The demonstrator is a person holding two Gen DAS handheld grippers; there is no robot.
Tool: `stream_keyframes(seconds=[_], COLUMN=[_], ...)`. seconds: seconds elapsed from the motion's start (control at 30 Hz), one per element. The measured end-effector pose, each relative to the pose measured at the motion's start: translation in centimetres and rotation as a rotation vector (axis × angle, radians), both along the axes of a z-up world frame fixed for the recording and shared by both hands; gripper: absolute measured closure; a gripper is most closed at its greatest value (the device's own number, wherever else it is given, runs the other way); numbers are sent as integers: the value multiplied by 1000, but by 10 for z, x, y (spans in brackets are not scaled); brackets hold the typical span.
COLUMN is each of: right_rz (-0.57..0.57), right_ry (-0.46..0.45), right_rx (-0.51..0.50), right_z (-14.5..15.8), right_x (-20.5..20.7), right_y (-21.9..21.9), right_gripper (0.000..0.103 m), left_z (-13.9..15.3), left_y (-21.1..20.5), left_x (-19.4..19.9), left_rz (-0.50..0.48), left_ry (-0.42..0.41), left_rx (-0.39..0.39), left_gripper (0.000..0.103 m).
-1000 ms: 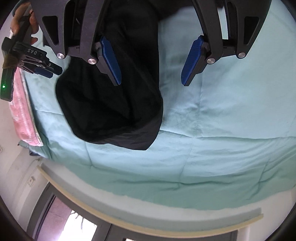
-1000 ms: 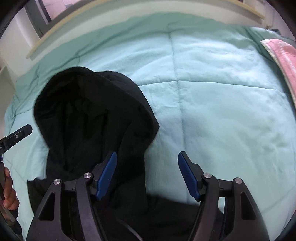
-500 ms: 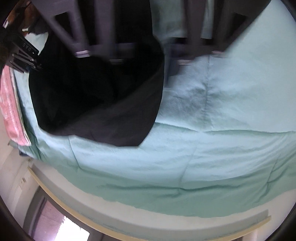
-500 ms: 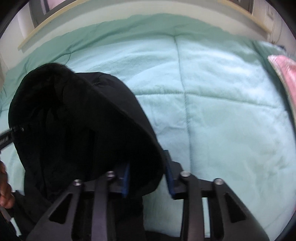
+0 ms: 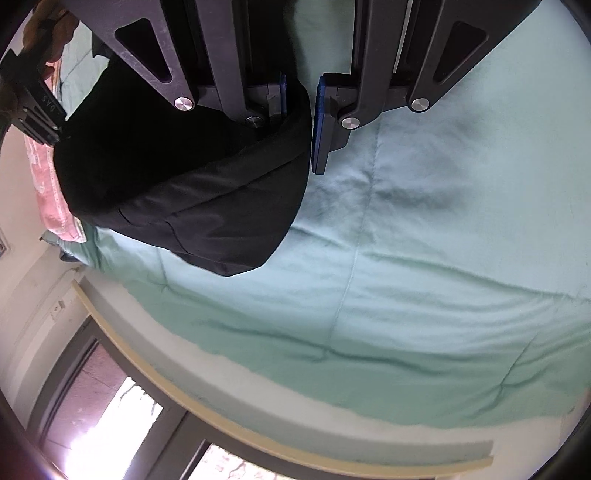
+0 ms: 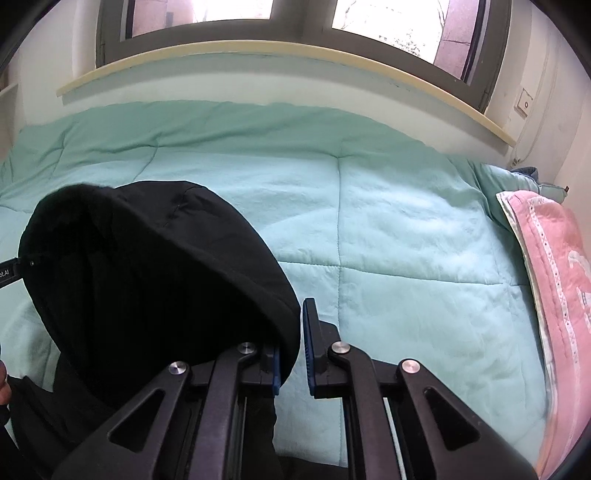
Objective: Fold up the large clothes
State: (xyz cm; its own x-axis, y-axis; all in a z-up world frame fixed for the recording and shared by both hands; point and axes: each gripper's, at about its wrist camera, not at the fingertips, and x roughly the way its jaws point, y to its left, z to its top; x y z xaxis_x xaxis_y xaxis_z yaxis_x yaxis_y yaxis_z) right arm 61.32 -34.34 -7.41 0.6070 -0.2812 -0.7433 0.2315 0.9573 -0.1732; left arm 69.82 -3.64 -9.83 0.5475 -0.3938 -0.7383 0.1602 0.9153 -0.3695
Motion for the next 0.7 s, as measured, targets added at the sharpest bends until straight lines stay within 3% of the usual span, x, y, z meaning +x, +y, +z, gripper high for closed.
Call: stream_keyframes(seconds=[0.1,0.17,0.27,0.37,0.47,0.57,0.7], right_rz=[-14,-36,-60,-53,3,74,100], right_ry=[29,64,164,202,175,183,171], right_rx=[7,47,228,370,345,311,327], right_z=[-18,-37,-91,-121,-101,-82,-52], right_x=[2,5,13,12,3,-12,-42], right_y=[-7,-23,-59,-78,-77,-77,-81], right_gripper=[92,92,90,87,80,72,64], left_z=[-26,-58,-93,-79,-54,-34,-2], left_y=[1,5,11,4,-9,-11,-5], left_x=[6,15,22,20,-2,-37,-66], left_rz=[14,16,6,-33,-114,-194,-242], left_ry=[52,139,223,201,116,71,40], left_rx=[31,46,-13,49,225,340,301], left_gripper=[91,86,80,77,68,66,66])
